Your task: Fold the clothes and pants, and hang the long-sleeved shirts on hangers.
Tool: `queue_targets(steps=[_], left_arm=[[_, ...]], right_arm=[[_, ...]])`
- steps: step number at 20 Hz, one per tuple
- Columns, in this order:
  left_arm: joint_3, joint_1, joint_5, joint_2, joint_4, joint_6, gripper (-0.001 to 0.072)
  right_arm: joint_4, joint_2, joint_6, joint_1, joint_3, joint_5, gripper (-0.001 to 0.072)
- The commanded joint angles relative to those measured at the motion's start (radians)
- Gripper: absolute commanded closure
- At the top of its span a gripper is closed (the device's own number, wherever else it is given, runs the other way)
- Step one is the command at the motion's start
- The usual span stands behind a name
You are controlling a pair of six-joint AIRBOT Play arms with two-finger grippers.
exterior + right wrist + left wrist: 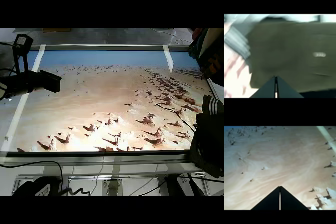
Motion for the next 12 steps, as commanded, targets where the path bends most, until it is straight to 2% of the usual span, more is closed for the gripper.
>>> queue_targets(steps=[1,2,4,5,7,8,9,12], left_arm=[[0.001,0.000,0.000,0.000,0.000,0.000,0.0701],[0.001,0.000,0.000,0.000,0.000,0.000,0.0701],[0.001,0.000,0.000,0.000,0.000,0.000,0.0701],[0.001,0.000,0.000,0.000,0.000,0.000,0.0701],[0.001,0.000,0.000,0.000,0.000,0.000,0.0701],[0.001,0.000,0.000,0.000,0.000,0.000,0.0701],[0.001,0.000,0.000,0.000,0.000,0.000,0.0701],[0.001,0.000,0.000,0.000,0.000,0.000,0.0701]], right_arm=[[0.058,0.000,-0.304,0.373,-0.023,-0.058,0.0692],[0.058,-0.001,-0.382,0.506,-0.024,-0.055,0.0692],[0.018,-0.002,-0.641,0.763,-0.024,-0.024,0.0692],[-0.056,-0.002,-0.659,0.855,-0.024,-0.025,0.0693],[-0.192,-0.002,-0.514,0.943,-0.024,-0.051,0.0692],[-0.201,-0.002,-0.454,0.945,-0.024,-0.051,0.0692],[-0.200,-0.001,-0.420,0.945,-0.024,-0.048,0.0692],[-0.154,-0.001,-0.418,0.945,-0.024,-0.052,0.0692]])
